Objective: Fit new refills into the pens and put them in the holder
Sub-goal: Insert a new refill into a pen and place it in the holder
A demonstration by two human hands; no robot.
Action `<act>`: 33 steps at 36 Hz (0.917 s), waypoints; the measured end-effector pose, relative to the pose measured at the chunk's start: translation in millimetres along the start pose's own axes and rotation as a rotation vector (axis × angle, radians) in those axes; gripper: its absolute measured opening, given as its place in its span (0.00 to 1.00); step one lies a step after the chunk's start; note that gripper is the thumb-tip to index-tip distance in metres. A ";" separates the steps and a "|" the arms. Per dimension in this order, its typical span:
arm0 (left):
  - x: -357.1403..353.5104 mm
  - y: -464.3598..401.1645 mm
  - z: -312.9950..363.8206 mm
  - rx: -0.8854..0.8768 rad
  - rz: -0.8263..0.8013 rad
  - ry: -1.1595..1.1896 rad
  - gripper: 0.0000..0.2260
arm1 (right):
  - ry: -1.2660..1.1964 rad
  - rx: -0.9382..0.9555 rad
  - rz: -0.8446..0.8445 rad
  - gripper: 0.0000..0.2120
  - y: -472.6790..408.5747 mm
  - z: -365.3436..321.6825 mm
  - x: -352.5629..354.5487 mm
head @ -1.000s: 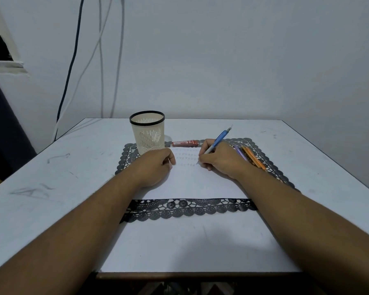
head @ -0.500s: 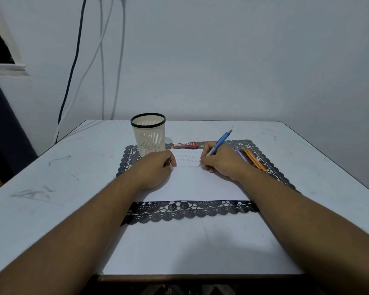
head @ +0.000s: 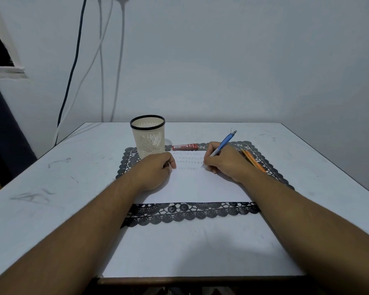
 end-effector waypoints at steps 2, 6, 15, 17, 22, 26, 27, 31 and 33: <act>-0.1 -0.1 0.1 0.002 0.000 0.003 0.07 | 0.005 -0.003 -0.013 0.11 0.2 -0.3 -0.4; -0.2 -0.6 -0.7 0.003 -0.006 0.005 0.07 | -0.002 -0.019 -0.026 0.11 0.4 -1.2 -0.9; -0.3 -0.1 -0.8 0.002 0.000 0.006 0.07 | 0.056 -0.026 0.019 0.11 -1.1 -2.1 -2.2; -0.8 -0.3 -1.3 0.003 0.001 0.006 0.07 | 0.052 -0.031 0.016 0.11 -1.2 -1.0 -1.7; -1.0 -1.8 -1.7 0.000 0.000 0.008 0.07 | -0.006 -0.035 -0.025 0.13 -1.7 -0.6 -1.5; -0.6 -1.6 -2.3 -0.002 -0.003 0.009 0.07 | 0.017 -0.022 0.000 0.13 -0.9 -1.7 -3.5; -0.4 -1.4 -2.0 -0.003 -0.001 0.006 0.07 | 0.025 -0.017 0.002 0.13 -0.6 -1.9 -4.0; -0.8 -0.2 -1.7 0.000 -0.001 0.003 0.07 | 0.040 -0.027 0.017 0.12 -0.6 -1.7 -3.5; -1.0 -0.2 -2.0 0.002 -0.004 0.007 0.06 | 0.030 -0.037 0.026 0.13 -0.8 -1.1 -2.0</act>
Point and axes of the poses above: each hand's wrist, its own y-axis away from the middle knuckle, its own x-axis out of the back of the hand, z = x × y, the point moved 1 cm from there along -y, towards the middle knuckle, and after that the axes turned 10 degrees about -z, right-handed, at the moved point
